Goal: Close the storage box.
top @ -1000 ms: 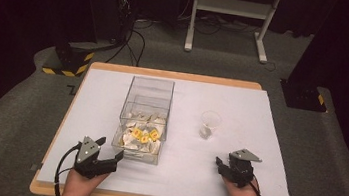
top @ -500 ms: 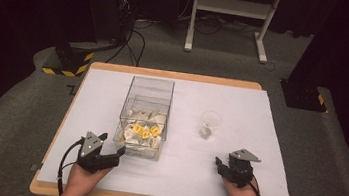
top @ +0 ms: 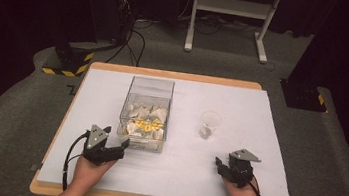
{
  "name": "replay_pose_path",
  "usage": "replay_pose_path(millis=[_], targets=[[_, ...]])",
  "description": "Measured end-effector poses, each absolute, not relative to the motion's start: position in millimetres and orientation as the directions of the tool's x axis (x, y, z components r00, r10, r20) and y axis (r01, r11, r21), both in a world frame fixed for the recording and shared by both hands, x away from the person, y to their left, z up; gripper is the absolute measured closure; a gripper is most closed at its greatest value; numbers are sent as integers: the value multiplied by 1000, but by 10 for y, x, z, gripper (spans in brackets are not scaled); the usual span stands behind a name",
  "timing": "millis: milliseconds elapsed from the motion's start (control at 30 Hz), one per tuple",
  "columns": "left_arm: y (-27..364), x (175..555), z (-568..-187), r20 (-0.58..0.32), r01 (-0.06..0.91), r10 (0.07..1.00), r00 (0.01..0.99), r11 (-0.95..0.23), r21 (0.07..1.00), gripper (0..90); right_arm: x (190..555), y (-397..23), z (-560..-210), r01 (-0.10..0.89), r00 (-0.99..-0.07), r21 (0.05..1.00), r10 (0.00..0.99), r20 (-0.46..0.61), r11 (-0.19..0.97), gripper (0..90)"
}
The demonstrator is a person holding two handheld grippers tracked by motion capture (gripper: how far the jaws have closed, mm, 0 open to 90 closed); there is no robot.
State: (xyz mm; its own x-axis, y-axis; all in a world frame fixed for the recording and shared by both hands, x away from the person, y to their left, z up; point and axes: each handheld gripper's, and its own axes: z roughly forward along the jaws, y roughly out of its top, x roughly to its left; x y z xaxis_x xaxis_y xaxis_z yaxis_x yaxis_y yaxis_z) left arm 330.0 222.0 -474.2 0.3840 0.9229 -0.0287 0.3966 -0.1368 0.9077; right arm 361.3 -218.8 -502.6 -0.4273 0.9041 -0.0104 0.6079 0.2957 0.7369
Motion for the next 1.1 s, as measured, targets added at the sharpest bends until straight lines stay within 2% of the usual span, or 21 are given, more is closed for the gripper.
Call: replay_pose_path(millis=[1100], targets=[[2179, 3771, -4790, -54, 407, 944, 325, -88, 909, 193, 3614, -2187, -5027, 607, -429, 737, 903, -10, 297, 436]])
